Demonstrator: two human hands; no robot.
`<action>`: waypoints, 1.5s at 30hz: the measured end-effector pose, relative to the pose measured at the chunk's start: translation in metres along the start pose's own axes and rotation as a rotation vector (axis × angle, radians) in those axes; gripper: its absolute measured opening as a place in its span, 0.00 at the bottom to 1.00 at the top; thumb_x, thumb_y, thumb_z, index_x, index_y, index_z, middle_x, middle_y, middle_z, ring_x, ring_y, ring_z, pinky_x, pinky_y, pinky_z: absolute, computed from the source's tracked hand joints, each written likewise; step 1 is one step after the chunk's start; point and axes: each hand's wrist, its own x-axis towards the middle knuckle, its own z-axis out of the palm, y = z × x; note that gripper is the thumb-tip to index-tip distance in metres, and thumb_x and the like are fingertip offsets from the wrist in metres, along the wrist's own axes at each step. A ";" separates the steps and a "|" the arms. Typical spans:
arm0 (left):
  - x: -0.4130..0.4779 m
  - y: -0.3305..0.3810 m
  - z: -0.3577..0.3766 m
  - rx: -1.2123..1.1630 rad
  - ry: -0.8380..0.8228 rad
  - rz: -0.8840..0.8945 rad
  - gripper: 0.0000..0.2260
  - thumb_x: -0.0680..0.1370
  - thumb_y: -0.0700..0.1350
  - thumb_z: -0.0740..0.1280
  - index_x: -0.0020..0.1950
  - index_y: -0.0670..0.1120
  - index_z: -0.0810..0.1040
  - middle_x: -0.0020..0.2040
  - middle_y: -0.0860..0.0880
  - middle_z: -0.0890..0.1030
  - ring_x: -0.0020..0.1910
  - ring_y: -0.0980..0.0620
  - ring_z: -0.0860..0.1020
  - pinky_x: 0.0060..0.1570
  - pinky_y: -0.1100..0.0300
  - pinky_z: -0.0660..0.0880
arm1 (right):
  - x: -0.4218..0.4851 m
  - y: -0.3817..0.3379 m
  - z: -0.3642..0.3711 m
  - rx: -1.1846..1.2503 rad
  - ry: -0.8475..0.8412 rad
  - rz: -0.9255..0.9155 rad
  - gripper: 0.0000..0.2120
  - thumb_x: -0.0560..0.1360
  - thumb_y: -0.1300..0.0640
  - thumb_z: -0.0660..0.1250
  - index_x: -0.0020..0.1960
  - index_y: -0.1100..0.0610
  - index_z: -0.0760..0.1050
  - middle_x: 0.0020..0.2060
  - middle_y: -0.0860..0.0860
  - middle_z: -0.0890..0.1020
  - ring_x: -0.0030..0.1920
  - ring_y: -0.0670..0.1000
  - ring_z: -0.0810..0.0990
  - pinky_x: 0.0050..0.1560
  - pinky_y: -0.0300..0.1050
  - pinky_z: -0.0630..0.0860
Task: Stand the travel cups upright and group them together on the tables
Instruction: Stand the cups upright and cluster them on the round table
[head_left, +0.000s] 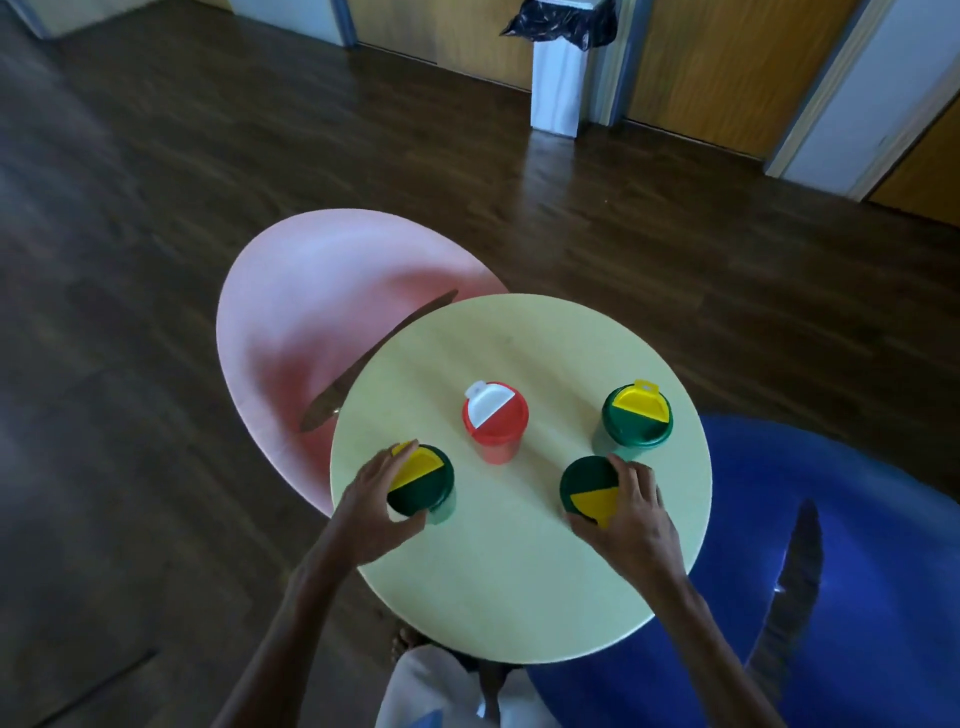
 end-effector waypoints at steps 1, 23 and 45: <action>0.000 -0.001 -0.001 -0.057 -0.039 0.001 0.38 0.67 0.57 0.66 0.75 0.57 0.58 0.75 0.51 0.62 0.75 0.53 0.59 0.70 0.49 0.65 | 0.002 0.003 -0.001 -0.001 -0.019 -0.048 0.43 0.65 0.43 0.74 0.73 0.52 0.59 0.66 0.51 0.68 0.64 0.55 0.70 0.58 0.52 0.74; -0.031 -0.010 0.008 -0.094 0.140 -0.112 0.44 0.59 0.62 0.75 0.70 0.46 0.65 0.64 0.50 0.70 0.59 0.54 0.71 0.56 0.54 0.75 | 0.012 0.012 -0.015 0.037 -0.227 -0.138 0.47 0.66 0.46 0.75 0.75 0.51 0.52 0.70 0.49 0.64 0.60 0.47 0.70 0.56 0.49 0.72; -0.007 0.065 0.070 -0.292 0.278 -0.148 0.39 0.61 0.52 0.79 0.67 0.49 0.66 0.61 0.52 0.70 0.54 0.62 0.69 0.46 0.77 0.66 | 0.013 -0.014 0.011 0.071 -0.145 -0.189 0.45 0.63 0.45 0.77 0.73 0.53 0.58 0.66 0.51 0.68 0.63 0.53 0.72 0.56 0.51 0.76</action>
